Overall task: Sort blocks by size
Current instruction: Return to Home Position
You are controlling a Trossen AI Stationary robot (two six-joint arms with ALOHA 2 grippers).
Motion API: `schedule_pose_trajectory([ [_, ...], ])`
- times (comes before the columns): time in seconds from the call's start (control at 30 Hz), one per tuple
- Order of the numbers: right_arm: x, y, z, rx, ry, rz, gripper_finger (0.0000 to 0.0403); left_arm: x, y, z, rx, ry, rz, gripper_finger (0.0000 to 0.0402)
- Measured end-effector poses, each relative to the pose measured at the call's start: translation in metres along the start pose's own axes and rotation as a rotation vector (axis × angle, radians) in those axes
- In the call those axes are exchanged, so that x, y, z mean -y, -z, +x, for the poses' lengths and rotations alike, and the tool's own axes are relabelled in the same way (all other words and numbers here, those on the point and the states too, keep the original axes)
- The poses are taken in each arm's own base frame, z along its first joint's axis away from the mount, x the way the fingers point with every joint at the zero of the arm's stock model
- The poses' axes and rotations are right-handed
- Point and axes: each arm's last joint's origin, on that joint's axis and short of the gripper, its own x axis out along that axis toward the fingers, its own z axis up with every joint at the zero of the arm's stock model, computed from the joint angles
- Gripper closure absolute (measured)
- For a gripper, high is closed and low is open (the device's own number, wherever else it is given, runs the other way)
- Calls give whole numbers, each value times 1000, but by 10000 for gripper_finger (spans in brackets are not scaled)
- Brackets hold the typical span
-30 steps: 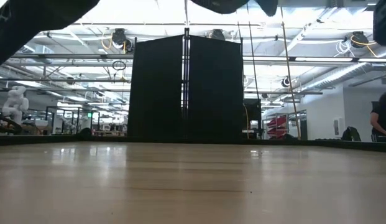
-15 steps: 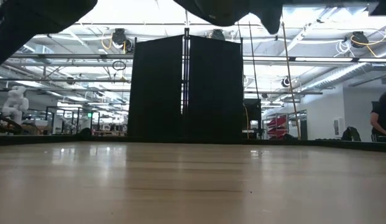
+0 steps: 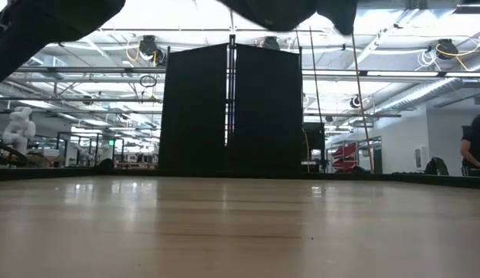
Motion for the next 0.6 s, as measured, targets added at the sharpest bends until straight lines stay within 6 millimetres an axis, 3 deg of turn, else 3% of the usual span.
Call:
schedule_pose_trajectory([
  [0.1,-2,-3,0,81,-60,4,179,-15,-31,-4,9,-12,-22,202],
  [0.2,-1,-9,-3,163,-132,-33,179,-33,-96,-20,-41,-13,57,212],
  [0.3,-2,-22,-11,285,-244,-51,179,-32,-184,-64,-133,-34,261,217],
  [0.37,-1,-36,-22,371,-318,-66,179,-24,-233,-97,-159,-108,399,217],
  [0.43,0,-51,-33,402,-364,-57,179,-17,-267,-127,-183,-231,462,217],
  [0.53,5,-79,-55,337,-427,46,179,-11,-303,-165,-204,-381,536,217],
  [0.6,8,-94,-67,279,-467,108,179,-1,-338,-198,-119,-463,516,217],
])
